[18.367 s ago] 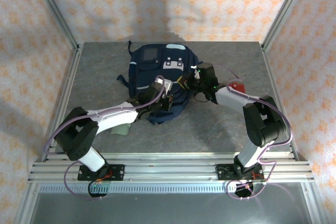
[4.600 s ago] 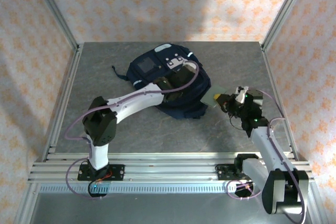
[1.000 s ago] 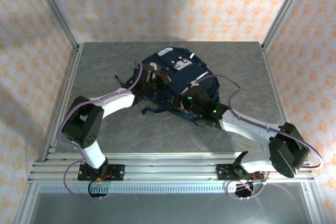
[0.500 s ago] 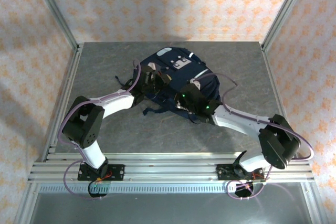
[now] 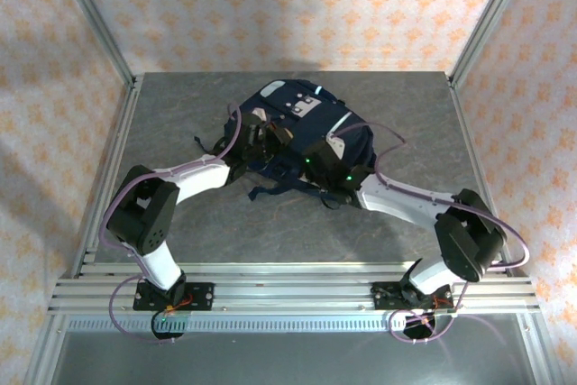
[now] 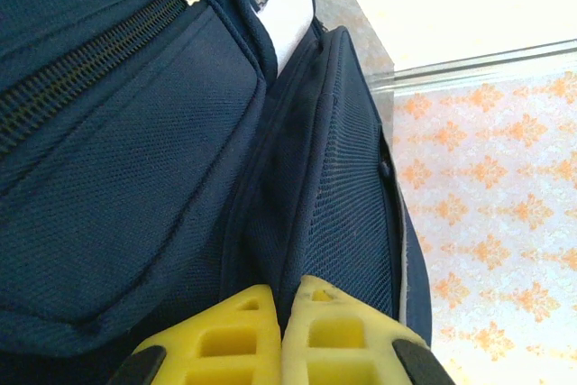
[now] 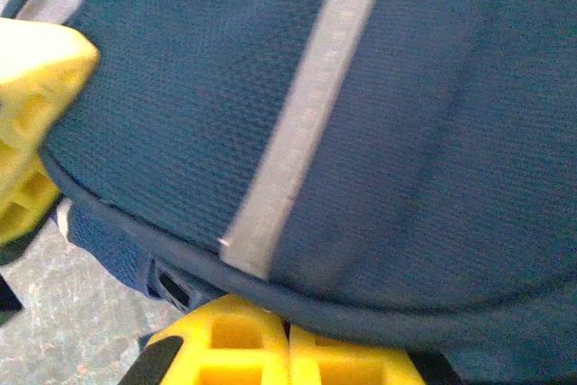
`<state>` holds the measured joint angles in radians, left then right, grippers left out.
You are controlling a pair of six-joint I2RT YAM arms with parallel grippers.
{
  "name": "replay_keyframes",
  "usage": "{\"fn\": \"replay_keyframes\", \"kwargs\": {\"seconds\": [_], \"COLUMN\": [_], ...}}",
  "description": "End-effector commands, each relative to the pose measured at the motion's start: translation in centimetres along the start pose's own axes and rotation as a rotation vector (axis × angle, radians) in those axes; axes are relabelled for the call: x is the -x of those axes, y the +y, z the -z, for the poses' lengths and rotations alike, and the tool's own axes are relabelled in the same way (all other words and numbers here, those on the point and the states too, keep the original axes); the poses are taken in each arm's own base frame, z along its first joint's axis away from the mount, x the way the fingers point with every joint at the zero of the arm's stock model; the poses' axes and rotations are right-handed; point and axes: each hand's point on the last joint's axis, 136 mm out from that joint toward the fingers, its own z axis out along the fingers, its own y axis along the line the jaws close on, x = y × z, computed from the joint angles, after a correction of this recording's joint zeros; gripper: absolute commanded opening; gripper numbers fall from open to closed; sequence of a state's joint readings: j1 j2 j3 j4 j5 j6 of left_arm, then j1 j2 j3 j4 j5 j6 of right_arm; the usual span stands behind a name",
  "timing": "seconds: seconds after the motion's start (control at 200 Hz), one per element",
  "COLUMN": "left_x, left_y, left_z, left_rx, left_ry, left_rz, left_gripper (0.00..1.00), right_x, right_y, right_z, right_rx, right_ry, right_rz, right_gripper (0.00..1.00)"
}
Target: Pack books, pencil case, and school supplies into a backpack
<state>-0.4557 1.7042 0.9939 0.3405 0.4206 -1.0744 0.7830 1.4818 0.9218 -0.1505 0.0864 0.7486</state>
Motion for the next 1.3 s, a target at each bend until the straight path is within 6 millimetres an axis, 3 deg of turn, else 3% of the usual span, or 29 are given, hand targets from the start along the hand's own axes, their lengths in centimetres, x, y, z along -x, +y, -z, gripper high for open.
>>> {"fn": "replay_keyframes", "kwargs": {"seconds": [0.0, 0.205, 0.415, 0.506, 0.671, 0.966, 1.006, 1.131, 1.296], "left_x": [4.0, 4.3, 4.8, 5.7, 8.0, 11.5, 11.5, 10.3, 8.1], "left_y": [-4.8, -2.8, -1.6, -1.1, -1.0, -3.3, -3.8, -3.8, -0.9], "left_z": [3.5, 3.5, 3.2, 3.0, 2.2, -0.8, -0.6, 1.8, 6.8], "left_rx": [-0.129, -0.06, 0.005, 0.049, 0.104, 0.134, 0.122, 0.102, 0.151], "left_ry": [-0.112, -0.108, -0.12, -0.126, -0.152, -0.157, -0.156, -0.158, -0.208], "left_rz": [-0.082, -0.117, -0.158, -0.197, -0.261, -0.348, -0.351, -0.341, -0.332], "left_gripper": [0.0, 0.0, 0.0, 0.0, 0.0, 0.0, 0.0, 0.33, 0.46], "right_x": [-0.3, 1.3, 3.6, 2.5, -0.9, -4.7, -4.6, -3.5, -3.6], "right_y": [-6.0, -11.8, -12.7, -10.9, -5.4, 5.2, 6.1, 7.4, 8.3], "right_z": [1.5, 3.5, 4.5, 3.5, 2.6, 0.5, 0.1, -0.6, -1.2], "right_rx": [-0.179, -0.28, -0.347, -0.262, -0.04, 0.266, 0.29, 0.293, 0.313], "right_ry": [-0.026, -0.077, -0.13, -0.049, 0.053, 0.173, 0.176, 0.139, 0.147], "right_rz": [0.036, 0.025, 0.135, 0.21, 0.283, 0.298, 0.285, 0.261, 0.271], "right_gripper": [0.02, 0.02, 0.0, 0.0, 0.0, 0.0, 0.0, 0.0, 0.0]}}
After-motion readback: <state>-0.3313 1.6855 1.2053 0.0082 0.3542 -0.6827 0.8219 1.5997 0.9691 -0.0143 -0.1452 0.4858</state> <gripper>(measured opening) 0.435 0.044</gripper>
